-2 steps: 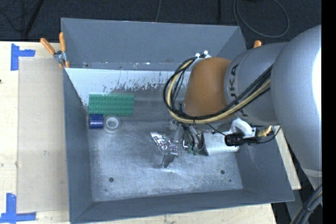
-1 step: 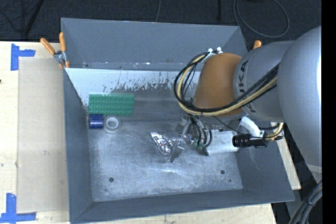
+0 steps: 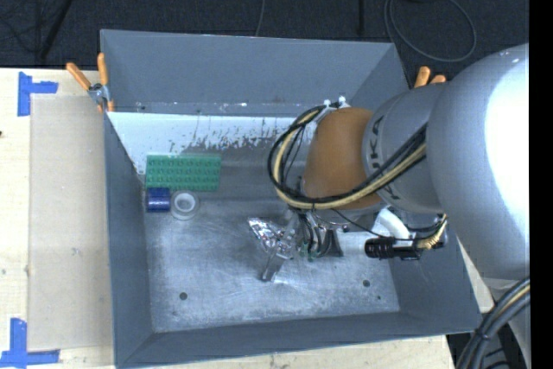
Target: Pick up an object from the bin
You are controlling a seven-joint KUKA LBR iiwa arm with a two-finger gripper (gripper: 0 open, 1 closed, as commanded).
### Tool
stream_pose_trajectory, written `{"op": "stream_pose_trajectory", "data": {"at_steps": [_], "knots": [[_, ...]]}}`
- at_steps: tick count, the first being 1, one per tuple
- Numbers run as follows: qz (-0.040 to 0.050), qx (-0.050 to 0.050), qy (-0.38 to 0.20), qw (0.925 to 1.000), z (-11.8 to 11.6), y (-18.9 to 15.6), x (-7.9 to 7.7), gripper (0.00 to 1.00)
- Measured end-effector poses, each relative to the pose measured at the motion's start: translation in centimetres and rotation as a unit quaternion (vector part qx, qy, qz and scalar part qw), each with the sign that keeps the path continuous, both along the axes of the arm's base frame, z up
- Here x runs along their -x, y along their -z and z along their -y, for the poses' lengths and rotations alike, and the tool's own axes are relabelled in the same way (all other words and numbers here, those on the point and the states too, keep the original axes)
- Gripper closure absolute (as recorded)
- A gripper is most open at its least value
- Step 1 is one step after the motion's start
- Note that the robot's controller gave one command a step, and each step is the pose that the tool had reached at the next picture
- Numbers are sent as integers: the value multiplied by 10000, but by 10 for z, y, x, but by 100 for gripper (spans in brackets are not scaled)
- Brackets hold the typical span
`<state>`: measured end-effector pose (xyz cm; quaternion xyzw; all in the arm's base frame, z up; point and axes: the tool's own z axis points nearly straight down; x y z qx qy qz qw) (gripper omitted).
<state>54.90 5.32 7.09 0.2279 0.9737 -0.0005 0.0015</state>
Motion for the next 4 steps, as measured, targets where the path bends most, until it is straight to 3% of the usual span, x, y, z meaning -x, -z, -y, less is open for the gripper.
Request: {"op": "stream_pose_trajectory", "data": {"at_steps": [1, 2, 4], "knots": [[-4, 1, -18, 10000, 0, -2, -1, 0], [26, -5, -28, 10000, 0, -4, -3, 100], [-16, -7, -77, 10000, -1, -30, -3, 100]]}}
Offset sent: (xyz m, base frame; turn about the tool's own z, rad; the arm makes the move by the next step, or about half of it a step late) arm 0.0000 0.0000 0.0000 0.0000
